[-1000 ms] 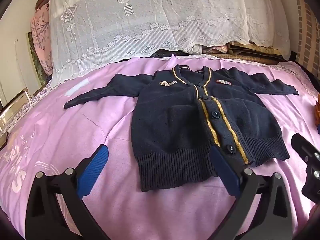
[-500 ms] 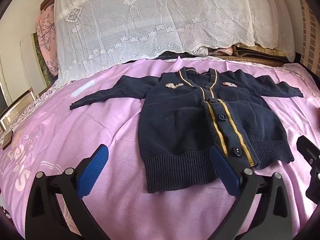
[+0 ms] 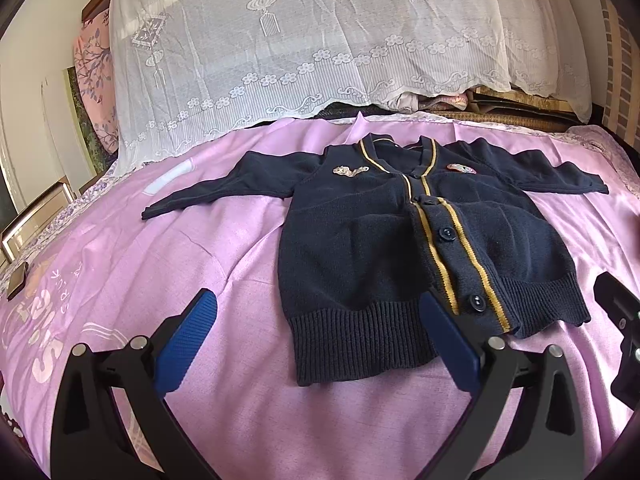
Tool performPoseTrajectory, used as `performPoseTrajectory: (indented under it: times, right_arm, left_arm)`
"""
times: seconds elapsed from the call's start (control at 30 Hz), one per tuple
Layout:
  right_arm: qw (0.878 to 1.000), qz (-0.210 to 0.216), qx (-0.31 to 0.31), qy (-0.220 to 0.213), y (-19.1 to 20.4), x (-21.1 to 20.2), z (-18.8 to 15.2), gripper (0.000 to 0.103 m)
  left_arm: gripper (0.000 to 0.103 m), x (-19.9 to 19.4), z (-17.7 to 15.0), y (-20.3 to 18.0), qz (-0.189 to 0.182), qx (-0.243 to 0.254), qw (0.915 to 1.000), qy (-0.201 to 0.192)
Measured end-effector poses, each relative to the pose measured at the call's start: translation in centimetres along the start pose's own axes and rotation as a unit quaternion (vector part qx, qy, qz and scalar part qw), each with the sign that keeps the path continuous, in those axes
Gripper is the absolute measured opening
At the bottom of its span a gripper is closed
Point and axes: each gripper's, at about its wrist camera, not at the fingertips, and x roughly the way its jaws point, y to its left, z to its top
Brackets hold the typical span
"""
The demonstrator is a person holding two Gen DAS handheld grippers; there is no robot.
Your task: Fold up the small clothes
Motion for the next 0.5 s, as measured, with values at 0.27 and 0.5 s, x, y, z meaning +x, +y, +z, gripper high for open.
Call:
performPoseTrajectory:
  times: [0.27,0.5]
  right_arm:
    - [1.000,-0.001,0.001,-0.001,-0.17,-0.20,0.05,0.100]
    - [1.000,-0.002,-0.001,0.000,-0.26,-0.20,0.04,0.100]
  left_arm:
    - [0.099,0.23,-0.19,0.10,-0.002,-0.001,1.0000,0.003]
    - [0.099,0.27,-0.27,0.12,-0.001,-0.002,1.0000,0.003]
